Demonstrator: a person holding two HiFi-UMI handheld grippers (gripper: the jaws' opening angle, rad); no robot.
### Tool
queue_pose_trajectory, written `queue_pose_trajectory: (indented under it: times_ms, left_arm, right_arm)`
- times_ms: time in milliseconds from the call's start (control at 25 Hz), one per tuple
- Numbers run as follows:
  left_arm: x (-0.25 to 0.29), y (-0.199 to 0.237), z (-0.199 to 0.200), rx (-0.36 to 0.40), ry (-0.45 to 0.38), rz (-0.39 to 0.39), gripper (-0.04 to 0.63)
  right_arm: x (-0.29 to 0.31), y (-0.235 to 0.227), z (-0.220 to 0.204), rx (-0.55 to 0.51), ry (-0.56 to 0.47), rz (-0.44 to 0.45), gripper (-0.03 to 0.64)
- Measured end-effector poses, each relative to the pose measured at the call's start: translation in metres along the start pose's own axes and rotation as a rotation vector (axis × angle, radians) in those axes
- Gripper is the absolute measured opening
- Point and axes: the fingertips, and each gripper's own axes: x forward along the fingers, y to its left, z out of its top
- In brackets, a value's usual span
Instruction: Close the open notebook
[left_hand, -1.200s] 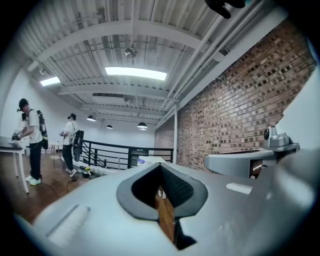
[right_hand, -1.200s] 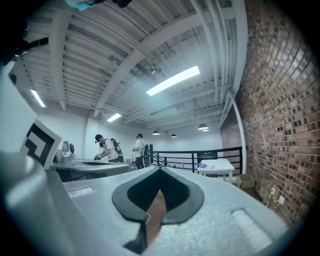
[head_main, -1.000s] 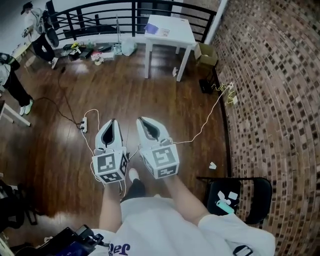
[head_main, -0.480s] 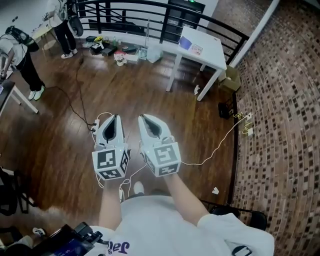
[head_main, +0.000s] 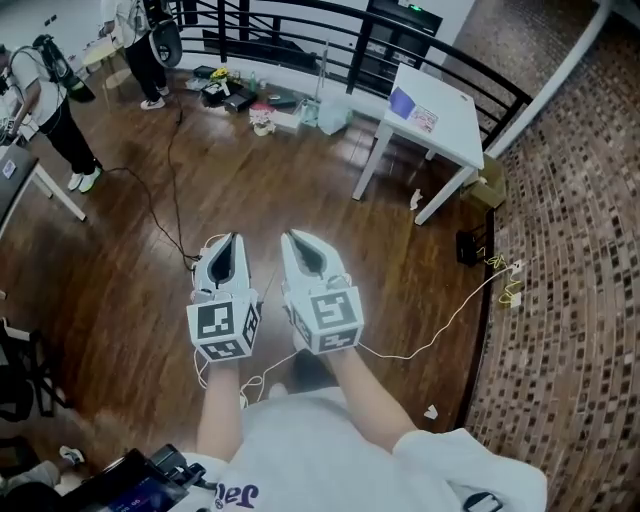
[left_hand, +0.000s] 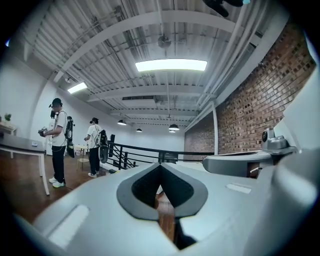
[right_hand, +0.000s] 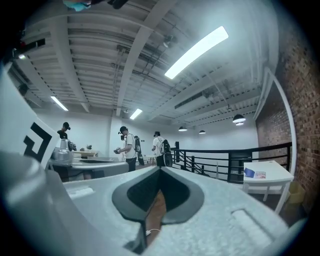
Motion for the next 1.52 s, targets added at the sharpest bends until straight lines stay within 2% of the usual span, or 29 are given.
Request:
queue_pose_trajectory:
  times_ms: [320,600,800,1040,1320,1520]
  left_arm:
    - [0.127,-0.003,0.023,0.033,-0.067,0.028,0.017]
    - [0.225,-0.042,0.031,0.060,-0.039,-0.040,0.017]
    - [0.292,-0.069,0.021,0.061,-0.011,-0.127,0.017]
    - [0.387,-0.089,0.004,0.049,0.026,-0.266,0.017]
    - [0.508,-0.124,0.030,0.064,0.010,-0.474,0.017]
    - [0.569,-0.141,0.028,0.062,0.008,-0.549,0.017]
  right_arm:
    - [0.091,-0.087,0.024,-0.031,-0.068,0.050,-0.009]
    - [0.126,-0.185,0.033,0.007,-0.064,-0.030,-0.008]
    - [0.146,-0.252,0.019,0.039,-0.043,-0.128,-0.008]
    - [0.188,-0.324,0.009,0.049,-0.024,-0.267,-0.009]
    - [0.244,-0.423,0.028,0.048,-0.039,-0.472,-0.008]
    - [0.260,-0.471,0.032,0.022,-0.026,-0.578,-0.009]
